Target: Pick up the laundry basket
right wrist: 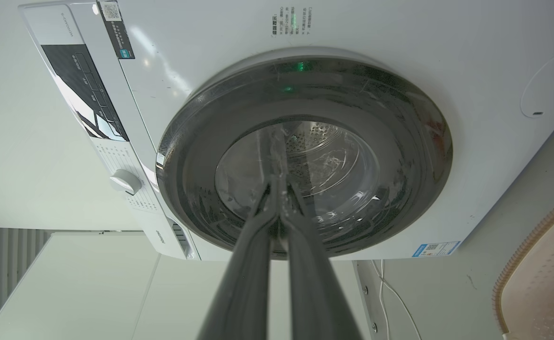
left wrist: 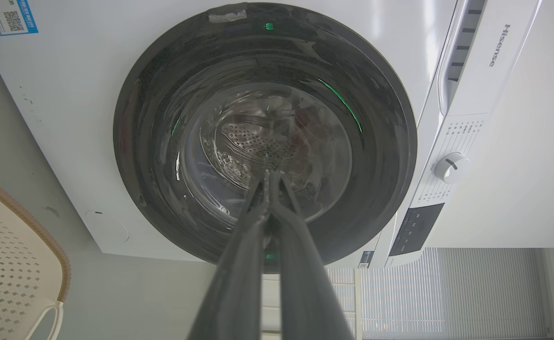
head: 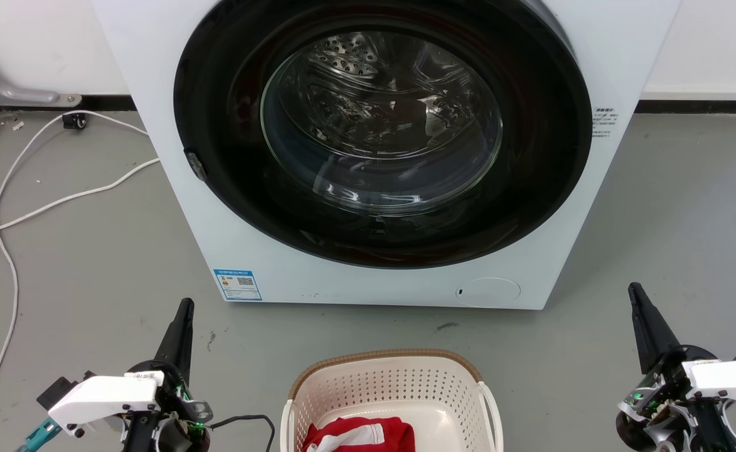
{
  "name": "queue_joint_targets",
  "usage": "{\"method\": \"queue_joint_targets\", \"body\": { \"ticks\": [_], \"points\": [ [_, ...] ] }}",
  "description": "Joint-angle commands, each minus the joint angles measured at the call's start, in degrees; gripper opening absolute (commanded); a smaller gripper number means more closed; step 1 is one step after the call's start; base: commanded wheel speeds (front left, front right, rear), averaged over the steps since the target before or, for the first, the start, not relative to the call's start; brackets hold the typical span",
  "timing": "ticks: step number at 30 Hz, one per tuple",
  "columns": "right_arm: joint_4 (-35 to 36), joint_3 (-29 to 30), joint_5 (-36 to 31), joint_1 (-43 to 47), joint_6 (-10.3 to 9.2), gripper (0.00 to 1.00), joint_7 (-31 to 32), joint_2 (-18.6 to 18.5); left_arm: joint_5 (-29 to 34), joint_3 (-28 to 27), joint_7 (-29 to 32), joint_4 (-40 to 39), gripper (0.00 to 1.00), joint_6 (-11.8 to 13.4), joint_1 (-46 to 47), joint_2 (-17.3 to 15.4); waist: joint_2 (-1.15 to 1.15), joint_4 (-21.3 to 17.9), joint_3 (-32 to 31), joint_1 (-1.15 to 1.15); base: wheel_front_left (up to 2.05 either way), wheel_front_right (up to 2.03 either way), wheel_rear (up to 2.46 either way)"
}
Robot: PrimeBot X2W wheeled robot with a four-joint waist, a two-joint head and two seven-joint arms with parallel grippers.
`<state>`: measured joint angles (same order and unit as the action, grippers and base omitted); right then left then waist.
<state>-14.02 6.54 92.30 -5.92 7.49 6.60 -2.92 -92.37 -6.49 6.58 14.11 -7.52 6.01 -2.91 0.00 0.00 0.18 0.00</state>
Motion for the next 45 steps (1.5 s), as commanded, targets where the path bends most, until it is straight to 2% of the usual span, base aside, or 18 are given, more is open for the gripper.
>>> {"method": "queue_joint_targets", "body": {
  "ticks": [1,12,13,17,21,25,39,40,45],
  "points": [
    [-0.05,0.03,0.22,-0.64,0.00,0.00,0.08,0.07,-0.09,-0.17,0.13,-0.01,0.00,-0.12,0.50,0.05,0.00,0.00,0.00,0.00,0.00,0.00,0.00],
    [-0.05,0.03,0.22,-0.64,0.00,0.00,0.08,0.07,-0.10,-0.17,0.13,-0.02,0.00,-0.12,0.50,0.05,0.00,0.00,0.00,0.00,0.00,0.00,0.00],
    [0.00,0.00,0.00,0.00,0.00,1.00,0.00,0.00,0.00,0.00,0.00,0.00,1.00,0.00,0.00,0.00,0.00,0.00,0.00,0.00,0.00,0.00,0.00],
    [-1.03,-0.33,-0.46,1.16,0.00,1.00,-0.66,0.06,0.23,0.44,-0.69,0.83,1.00,0.03,-1.03,0.13,0.00,0.01,0.02,0.00,0.00,0.00,0.00],
    [-0.27,-0.38,-3.78,1.45,0.00,1.00,-1.84,0.06,2.99,0.22,-1.87,0.12,1.00,0.03,-1.15,0.12,0.00,0.03,0.05,0.00,0.00,0.00,0.00],
    [1.29,-0.49,-9.38,1.75,0.00,1.00,-2.97,0.05,7.52,0.05,-3.00,-1.10,1.00,0.45,-1.22,0.11,0.00,0.04,0.13,0.00,0.00,0.00,0.00],
    [5.95,-2.30,-29.33,3.50,0.00,1.00,-6.56,0.03,23.82,2.45,-6.58,-5.19,1.00,4.26,-2.42,0.08,0.00,0.11,0.27,0.00,0.00,0.00,0.00],
    [6.61,-2.43,-32.71,3.92,0.00,1.00,-7.28,0.03,27.10,3.04,-7.28,-5.80,1.00,4.97,-2.60,0.07,0.00,0.14,0.28,0.00,0.00,0.00,0.00],
    [7.65,-2.87,-38.04,4.42,0.00,1.00,-8.39,0.02,31.86,3.82,-8.40,-6.78,1.00,6.01,-2.99,0.06,0.00,0.17,0.31,0.00,0.00,0.00,0.00]
  ]
}}
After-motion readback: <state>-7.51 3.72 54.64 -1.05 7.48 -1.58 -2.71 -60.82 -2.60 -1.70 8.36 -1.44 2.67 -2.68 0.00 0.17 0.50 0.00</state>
